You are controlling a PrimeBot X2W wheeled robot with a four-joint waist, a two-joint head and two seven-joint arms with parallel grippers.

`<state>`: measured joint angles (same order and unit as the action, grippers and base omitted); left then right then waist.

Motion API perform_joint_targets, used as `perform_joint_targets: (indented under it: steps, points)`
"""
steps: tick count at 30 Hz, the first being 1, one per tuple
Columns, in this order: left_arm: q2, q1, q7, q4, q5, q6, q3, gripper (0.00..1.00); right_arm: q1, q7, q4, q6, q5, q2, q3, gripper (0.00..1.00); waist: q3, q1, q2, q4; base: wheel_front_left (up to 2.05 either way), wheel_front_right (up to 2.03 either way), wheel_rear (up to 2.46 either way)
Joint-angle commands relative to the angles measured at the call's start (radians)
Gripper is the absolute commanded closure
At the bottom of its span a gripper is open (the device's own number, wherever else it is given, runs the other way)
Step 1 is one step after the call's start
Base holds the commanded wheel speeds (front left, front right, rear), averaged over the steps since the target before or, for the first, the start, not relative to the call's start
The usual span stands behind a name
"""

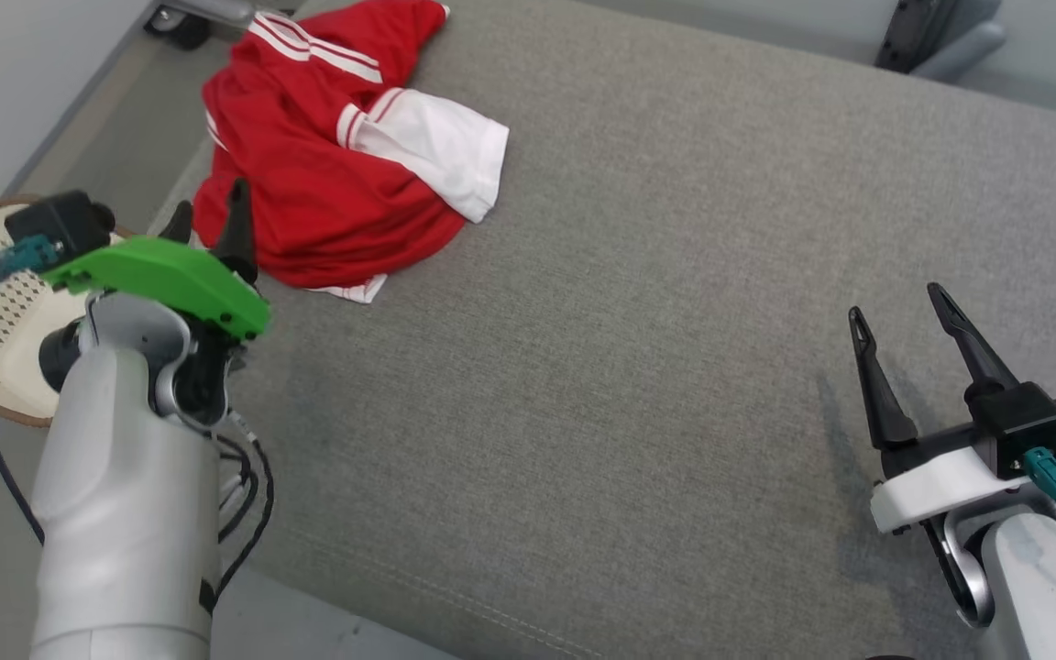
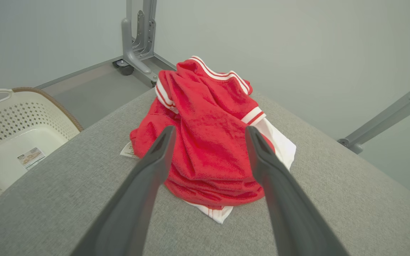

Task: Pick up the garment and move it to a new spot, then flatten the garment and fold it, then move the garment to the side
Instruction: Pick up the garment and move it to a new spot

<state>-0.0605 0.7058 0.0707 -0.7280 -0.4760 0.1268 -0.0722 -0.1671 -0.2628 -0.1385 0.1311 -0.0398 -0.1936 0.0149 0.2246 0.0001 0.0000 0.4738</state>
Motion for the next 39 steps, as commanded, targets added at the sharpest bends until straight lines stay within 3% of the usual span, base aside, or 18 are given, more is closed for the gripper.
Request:
perform_joint_targets:
  steps: [1, 8, 17, 18, 19, 20, 28, 33, 39]
  points:
    - [0.005, 0.073, 0.031, -0.052, -0.038, 0.003, -0.01, 0.0, -0.029, -0.003, 0.006, -0.001, -0.01, -0.01, 0.005, 0.0, 0.223, -0.0001, 0.0, -0.136, 0.0, 0.0, 0.0]
    - [-0.025, 0.233, 0.039, -0.259, -0.062, -0.033, -0.032, 0.0, -0.045, -0.003, 0.026, -0.001, -0.014, -0.017, 0.013, 0.0, 0.255, -0.0001, 0.0, -0.166, 0.0, 0.0, 0.0]
    - [-0.078, 0.304, -0.016, -0.43, -0.051, -0.057, -0.034, 0.0, -0.042, -0.003, 0.039, -0.001, -0.016, -0.026, 0.044, 0.0, 0.272, -0.0001, 0.0, -0.218, 0.0, 0.0, 0.0]
    - [-0.085, 0.301, -0.024, -0.449, -0.049, -0.061, -0.032, 0.08, -0.037, -0.003, 0.038, -0.001, -0.015, -0.024, 0.046, 0.0, 0.268, -0.0001, 0.0, -0.222, 0.0, 0.0, 0.0]
    - [-0.095, 0.3, -0.032, -0.464, -0.042, -0.064, -0.026, 0.93, -0.033, -0.003, 0.035, -0.001, -0.014, -0.023, 0.049, 0.0, 0.264, -0.0001, 0.0, -0.227, 0.0, 0.0, 0.0]
    - [-0.101, 0.3, -0.036, -0.473, -0.03, -0.055, -0.011, 1.0, -0.028, -0.003, 0.033, -0.001, -0.011, -0.022, 0.048, 0.0, 0.261, -0.0001, 0.0, -0.231, 0.0, 0.0, 0.0]
    - [-0.11, 0.328, -0.166, -0.463, -0.054, -0.009, -0.004, 1.0, 0.012, -0.003, 0.016, -0.001, 0.013, 0.015, 0.008, 0.0, 0.192, -0.0001, 0.0, -0.208, 0.0, 0.0, 0.0]
    - [-0.148, 0.336, -0.247, -0.407, -0.043, 0.001, 0.02, 1.0, 0.068, -0.003, -0.015, -0.001, 0.034, 0.05, 0.019, 0.0, 0.105, -0.0001, 0.0, -0.192, 0.0, 0.0, 0.0]
    - [-0.193, 0.382, -0.251, -0.302, 0.0, 0.005, 0.078, 1.0, 0.133, -0.003, -0.041, -0.001, 0.075, 0.083, 0.02, 0.0, 0.003, -0.0001, 0.0, -0.198, 0.0, 0.0, 0.0]
